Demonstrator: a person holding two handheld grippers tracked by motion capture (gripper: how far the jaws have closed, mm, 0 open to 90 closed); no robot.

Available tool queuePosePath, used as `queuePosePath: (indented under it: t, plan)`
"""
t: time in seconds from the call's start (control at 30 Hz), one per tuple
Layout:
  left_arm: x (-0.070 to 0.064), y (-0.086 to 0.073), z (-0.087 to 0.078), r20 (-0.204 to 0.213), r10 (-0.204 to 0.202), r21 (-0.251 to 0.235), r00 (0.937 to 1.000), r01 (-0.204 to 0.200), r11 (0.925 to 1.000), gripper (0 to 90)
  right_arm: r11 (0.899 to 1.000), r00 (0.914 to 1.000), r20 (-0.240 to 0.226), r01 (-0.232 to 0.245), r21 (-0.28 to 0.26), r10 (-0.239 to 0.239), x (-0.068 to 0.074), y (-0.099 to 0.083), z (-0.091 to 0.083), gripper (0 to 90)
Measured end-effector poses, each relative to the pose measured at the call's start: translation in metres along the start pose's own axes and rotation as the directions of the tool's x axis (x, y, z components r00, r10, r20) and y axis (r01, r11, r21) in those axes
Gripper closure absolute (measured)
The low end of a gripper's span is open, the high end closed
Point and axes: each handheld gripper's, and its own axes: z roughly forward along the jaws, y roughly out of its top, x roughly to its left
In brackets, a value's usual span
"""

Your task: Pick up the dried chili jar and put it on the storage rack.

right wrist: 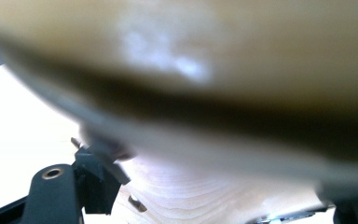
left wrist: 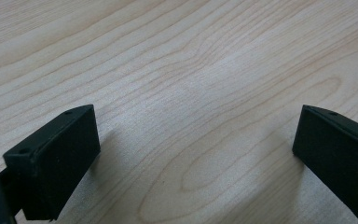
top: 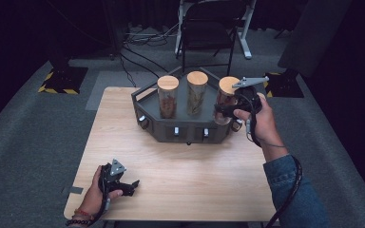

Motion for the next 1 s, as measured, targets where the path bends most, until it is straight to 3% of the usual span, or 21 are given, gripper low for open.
queuePosePath:
  t: [0.57,1.0]
  plan:
    - [0.0,0.0,0.0,0.0,0.0,0.0,1.0,0.0,1.0,0.4,0.999,0.9984,0.043,-0.038,0.027,0.036,-0.012,0.01,0.021,25.4]
    - [0.0,0.0,0.0,0.0,0.0,0.0,1.0,0.0,1.0,0.4,0.997,0.997,0.047,-0.063,0.038,0.061,-0.019,0.008,0.038,25.4]
